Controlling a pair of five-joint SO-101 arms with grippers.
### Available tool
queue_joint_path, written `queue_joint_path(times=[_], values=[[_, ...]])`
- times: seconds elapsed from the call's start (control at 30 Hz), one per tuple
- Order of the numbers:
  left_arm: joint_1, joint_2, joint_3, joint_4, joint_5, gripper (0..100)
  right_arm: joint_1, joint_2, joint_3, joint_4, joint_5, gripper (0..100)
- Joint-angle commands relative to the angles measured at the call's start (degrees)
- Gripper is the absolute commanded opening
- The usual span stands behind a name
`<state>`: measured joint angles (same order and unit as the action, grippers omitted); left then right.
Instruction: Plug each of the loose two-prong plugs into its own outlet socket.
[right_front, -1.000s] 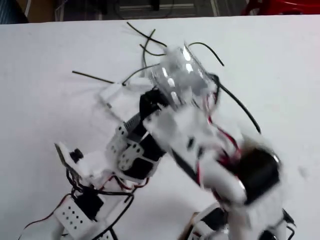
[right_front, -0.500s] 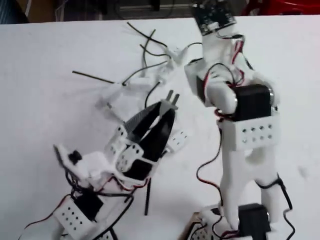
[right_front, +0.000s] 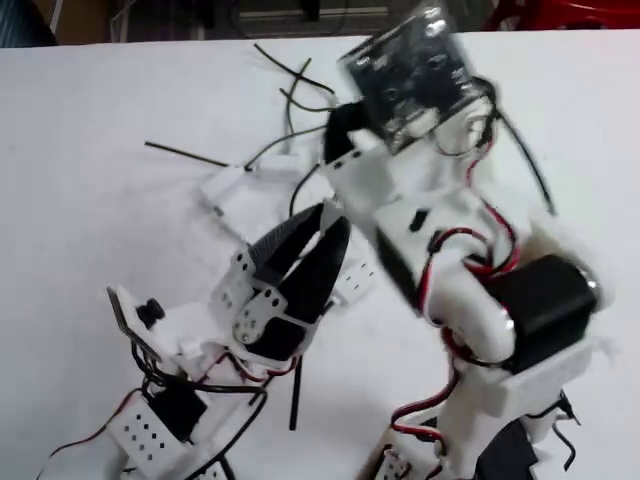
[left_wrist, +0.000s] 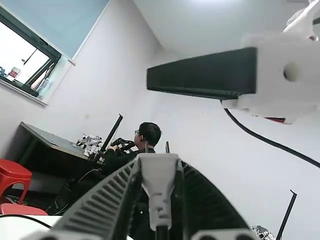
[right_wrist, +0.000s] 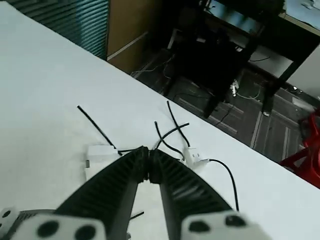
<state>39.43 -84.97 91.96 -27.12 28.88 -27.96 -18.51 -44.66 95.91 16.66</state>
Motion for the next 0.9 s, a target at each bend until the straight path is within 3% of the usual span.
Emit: queue_joint_path(times=[0.0, 0.13, 0.53, 0.87], values=[[0.7, -0.9, -0.6, -0.8, 0.2, 2, -2.6, 0.0, 1.8, -0.1, 0.3, 1.9], [0.6, -0.9, -0.6, -0.7, 0.3, 2, -2.2, 1.0, 9.8, -3.6, 0.3, 1.9], [0.5, -0.9, -0.9, -0.7, 0.4, 2, 12.6, 1.6, 32.0, -12.5, 0.3, 2.0], [0.5, -0.9, -0.7, -0.7, 0.3, 2, 14.8, -5.6, 34.4, -15.2, 4.0, 2.0]])
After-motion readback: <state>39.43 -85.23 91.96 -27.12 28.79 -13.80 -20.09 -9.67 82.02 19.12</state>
